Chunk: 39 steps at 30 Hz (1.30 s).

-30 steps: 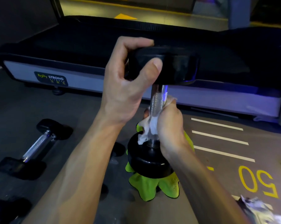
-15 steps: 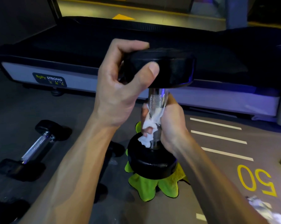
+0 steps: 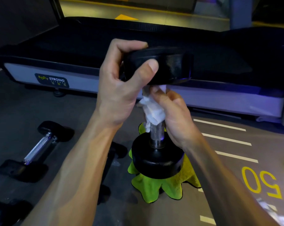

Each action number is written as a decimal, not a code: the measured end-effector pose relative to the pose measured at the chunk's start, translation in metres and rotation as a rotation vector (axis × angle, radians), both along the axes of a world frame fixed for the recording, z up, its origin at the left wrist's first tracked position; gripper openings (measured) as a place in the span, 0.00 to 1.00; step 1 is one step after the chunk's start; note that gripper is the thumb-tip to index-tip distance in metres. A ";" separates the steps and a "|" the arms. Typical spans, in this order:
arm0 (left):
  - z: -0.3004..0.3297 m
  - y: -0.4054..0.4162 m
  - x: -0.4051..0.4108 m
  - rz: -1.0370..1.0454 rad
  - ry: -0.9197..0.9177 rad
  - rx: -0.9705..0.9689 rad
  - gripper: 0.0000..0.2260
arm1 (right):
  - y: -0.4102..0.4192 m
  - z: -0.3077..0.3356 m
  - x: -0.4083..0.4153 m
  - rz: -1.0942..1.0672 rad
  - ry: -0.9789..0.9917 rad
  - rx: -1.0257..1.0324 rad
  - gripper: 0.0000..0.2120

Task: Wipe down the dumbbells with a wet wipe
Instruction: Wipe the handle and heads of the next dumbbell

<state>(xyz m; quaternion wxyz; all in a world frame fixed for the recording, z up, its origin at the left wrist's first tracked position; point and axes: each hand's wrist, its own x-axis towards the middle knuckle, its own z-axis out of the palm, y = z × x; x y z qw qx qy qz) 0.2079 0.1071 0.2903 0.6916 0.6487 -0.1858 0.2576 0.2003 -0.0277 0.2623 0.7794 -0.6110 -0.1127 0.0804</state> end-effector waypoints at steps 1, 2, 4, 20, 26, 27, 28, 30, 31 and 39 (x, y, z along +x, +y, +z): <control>0.000 0.001 0.000 -0.007 -0.001 -0.008 0.14 | 0.004 -0.001 0.000 -0.034 -0.017 -0.001 0.12; 0.000 0.001 0.000 -0.014 -0.005 -0.011 0.14 | 0.009 0.000 -0.002 -0.113 -0.084 -0.054 0.10; 0.000 -0.002 -0.001 -0.031 -0.017 -0.001 0.14 | 0.020 0.000 -0.005 -0.338 -0.205 -0.273 0.07; 0.002 -0.006 -0.001 -0.015 0.007 -0.027 0.13 | 0.025 0.007 -0.001 -0.433 -0.047 -0.313 0.06; 0.002 -0.008 -0.004 -0.026 -0.014 -0.003 0.13 | 0.037 0.004 -0.024 -0.572 -0.222 -0.424 0.17; 0.002 -0.008 -0.004 -0.023 -0.013 -0.002 0.13 | 0.036 0.005 -0.025 -0.560 -0.241 -0.386 0.15; 0.003 -0.008 -0.004 -0.020 -0.013 0.000 0.13 | 0.034 0.006 -0.028 -0.559 -0.254 -0.336 0.12; 0.003 -0.009 -0.005 -0.018 -0.012 0.003 0.14 | 0.031 0.006 -0.032 -0.586 -0.239 -0.277 0.09; 0.003 -0.009 -0.005 -0.019 -0.013 0.007 0.15 | 0.030 0.005 -0.034 -0.601 -0.223 -0.262 0.09; 0.005 -0.006 -0.006 -0.011 0.005 0.028 0.14 | 0.017 0.001 -0.023 -0.470 -0.207 -0.198 0.06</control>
